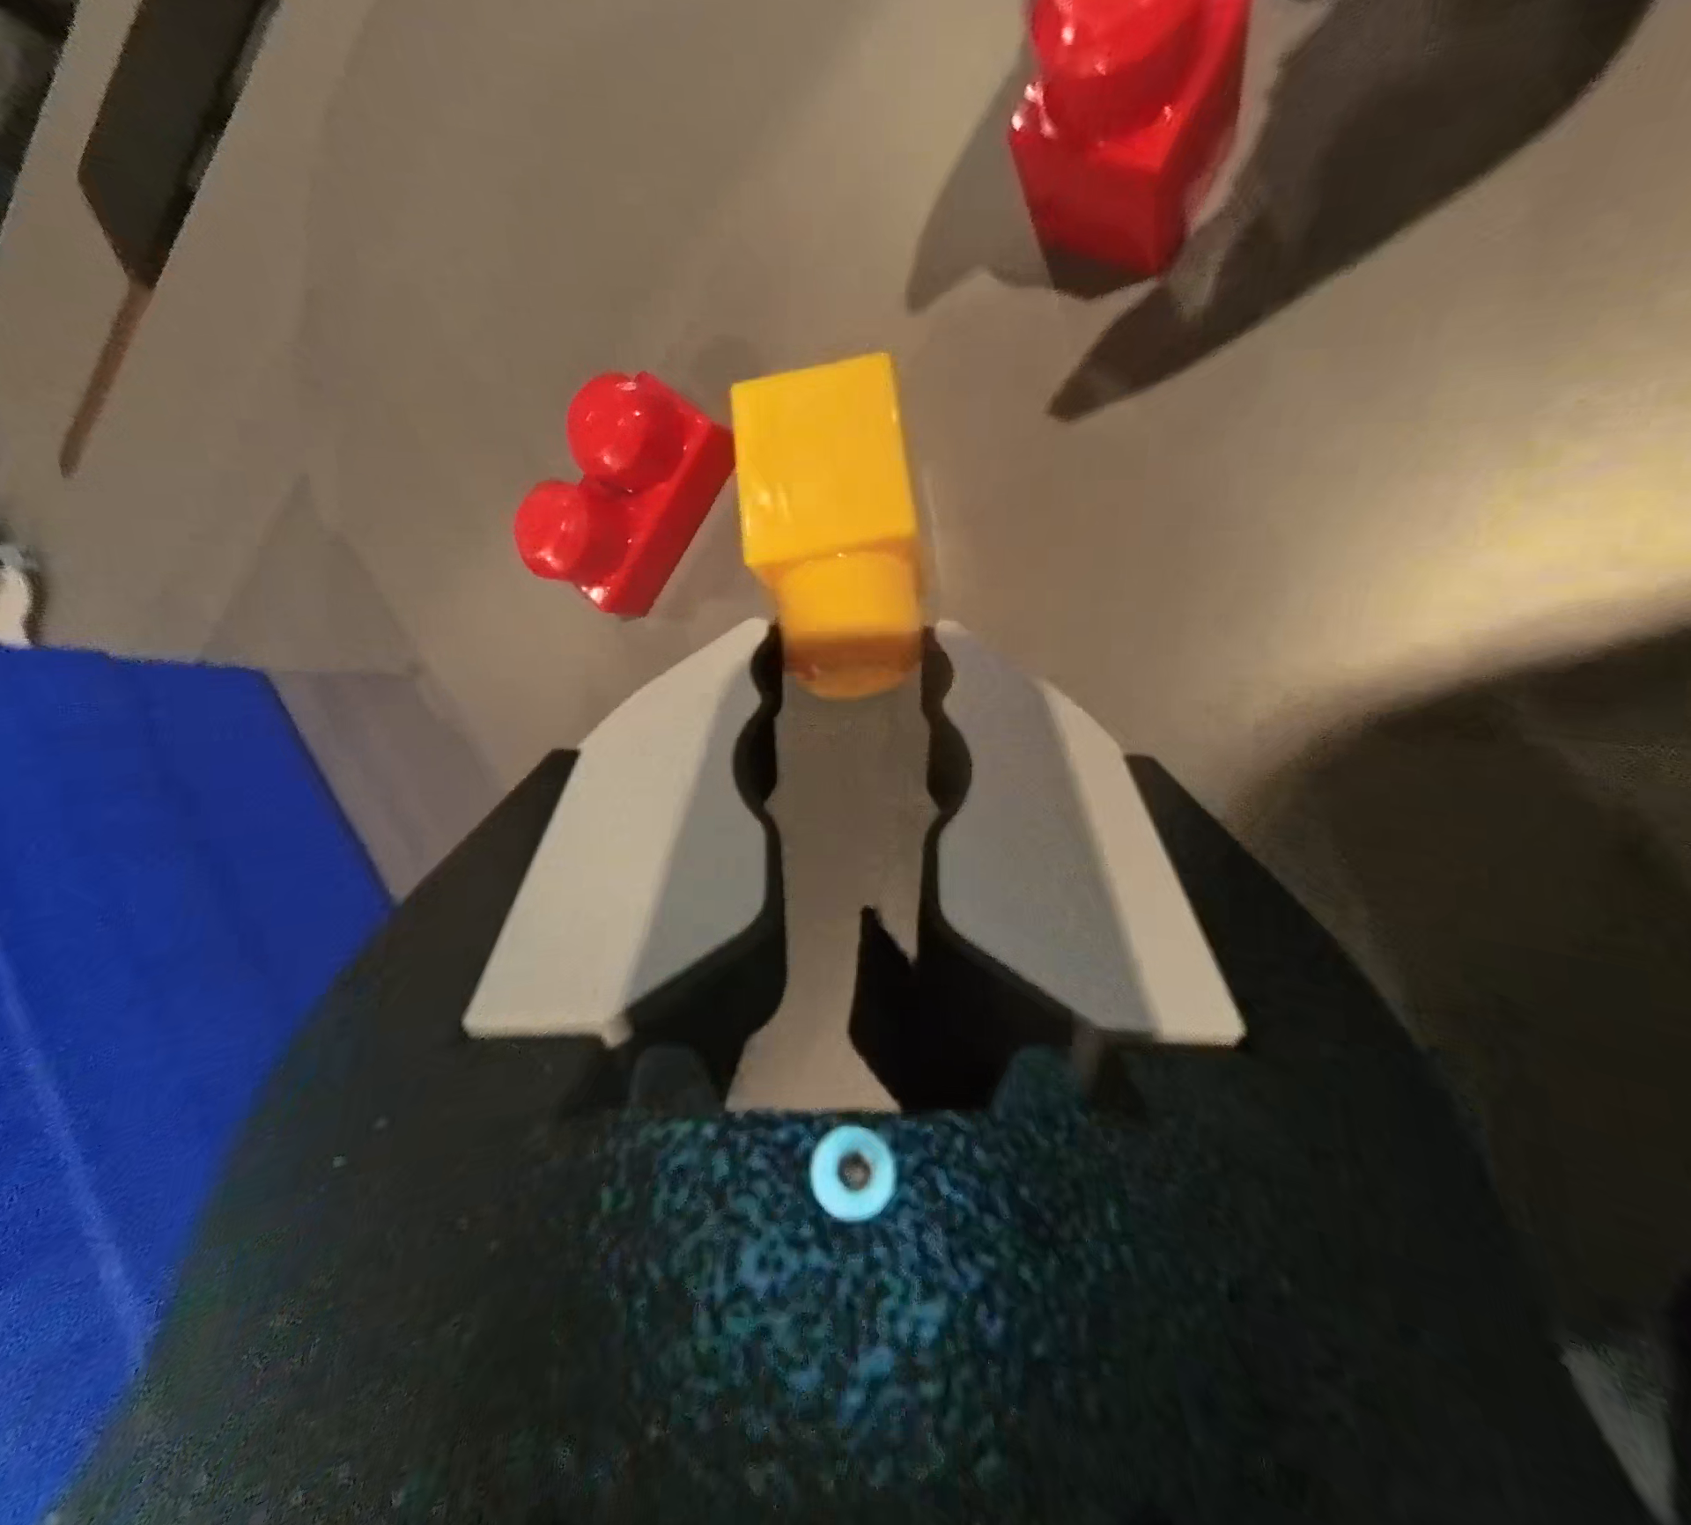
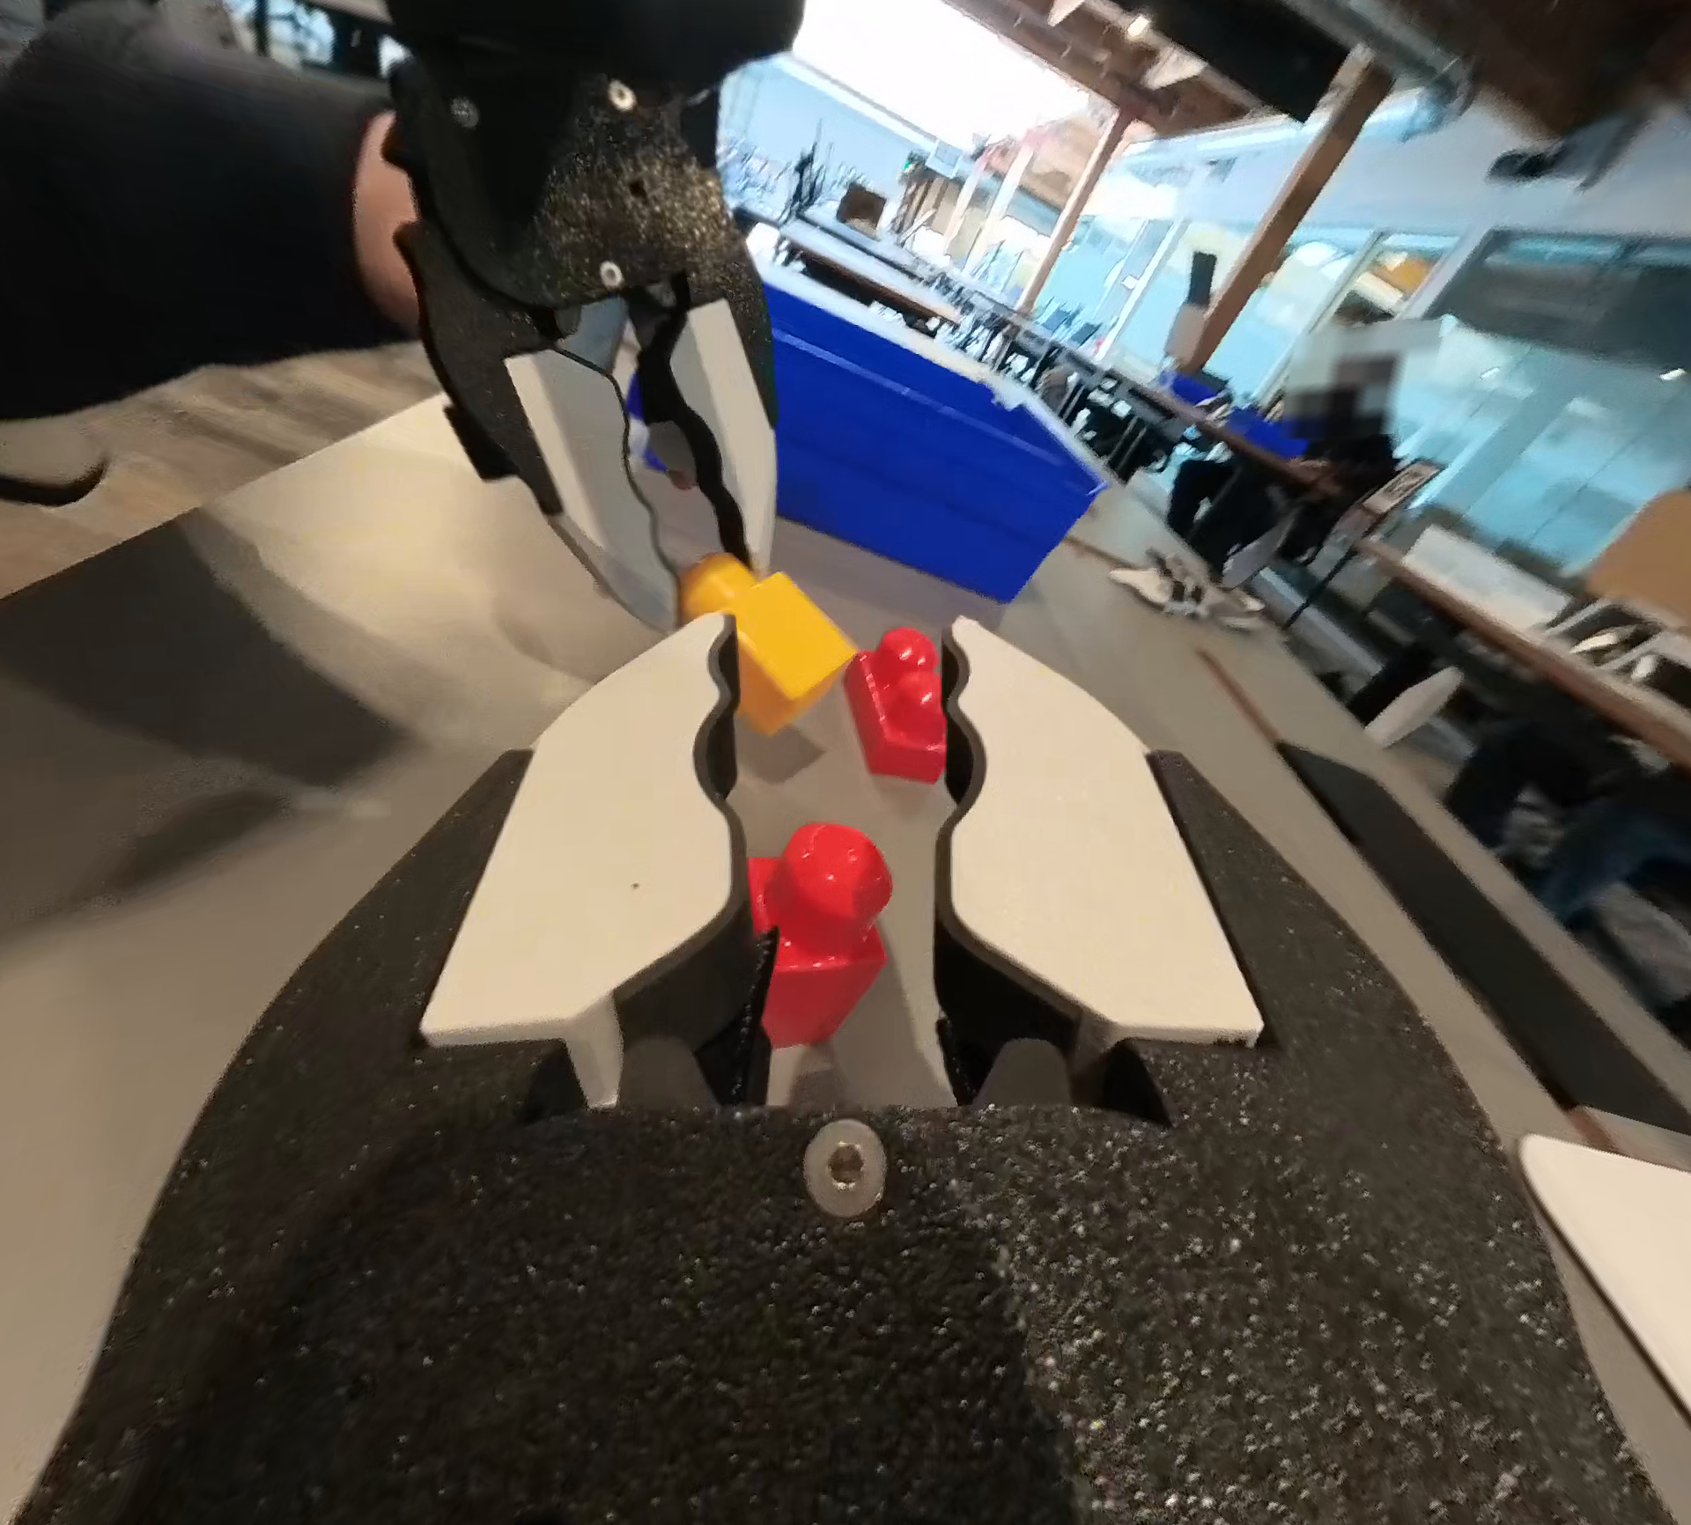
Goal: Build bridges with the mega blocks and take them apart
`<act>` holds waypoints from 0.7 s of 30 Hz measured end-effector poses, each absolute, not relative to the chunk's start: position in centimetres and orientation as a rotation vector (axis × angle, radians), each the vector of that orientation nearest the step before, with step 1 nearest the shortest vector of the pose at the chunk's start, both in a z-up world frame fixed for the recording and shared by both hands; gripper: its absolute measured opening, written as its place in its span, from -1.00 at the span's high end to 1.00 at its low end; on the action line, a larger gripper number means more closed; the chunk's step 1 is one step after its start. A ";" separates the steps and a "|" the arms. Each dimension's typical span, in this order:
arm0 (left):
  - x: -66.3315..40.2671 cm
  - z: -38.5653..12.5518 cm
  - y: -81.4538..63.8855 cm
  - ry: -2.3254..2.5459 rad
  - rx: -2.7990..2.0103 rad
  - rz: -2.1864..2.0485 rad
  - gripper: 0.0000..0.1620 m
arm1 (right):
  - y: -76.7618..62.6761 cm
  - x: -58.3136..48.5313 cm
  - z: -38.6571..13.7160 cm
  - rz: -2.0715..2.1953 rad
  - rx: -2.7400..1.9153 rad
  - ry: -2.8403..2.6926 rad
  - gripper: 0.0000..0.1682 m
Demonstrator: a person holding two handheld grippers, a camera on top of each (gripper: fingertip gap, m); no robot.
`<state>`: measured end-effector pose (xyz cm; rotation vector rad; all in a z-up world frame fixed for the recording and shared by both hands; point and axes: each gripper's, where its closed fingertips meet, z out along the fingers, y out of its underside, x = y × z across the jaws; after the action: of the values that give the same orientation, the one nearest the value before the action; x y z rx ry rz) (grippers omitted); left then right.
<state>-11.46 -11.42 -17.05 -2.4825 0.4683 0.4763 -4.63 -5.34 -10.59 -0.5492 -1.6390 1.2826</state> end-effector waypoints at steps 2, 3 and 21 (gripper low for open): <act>-11.5 -16.8 -12.2 0.685 -2.568 0.476 0.65 | -4.6 -4.6 -10.1 1.280 -0.561 -1.585 0.54; -11.8 -16.6 -12.6 0.780 -2.620 0.479 0.65 | -4.2 -4.6 -9.7 1.283 -0.569 -1.553 0.56; -13.6 -17.0 -15.8 1.264 -3.361 0.346 0.64 | 1.4 -3.8 -8.1 1.277 -0.705 -1.326 0.67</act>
<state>-13.61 -15.76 -17.02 -3.3611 1.2636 0.3458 -3.76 1.37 -8.08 -0.7050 -1.3259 1.2770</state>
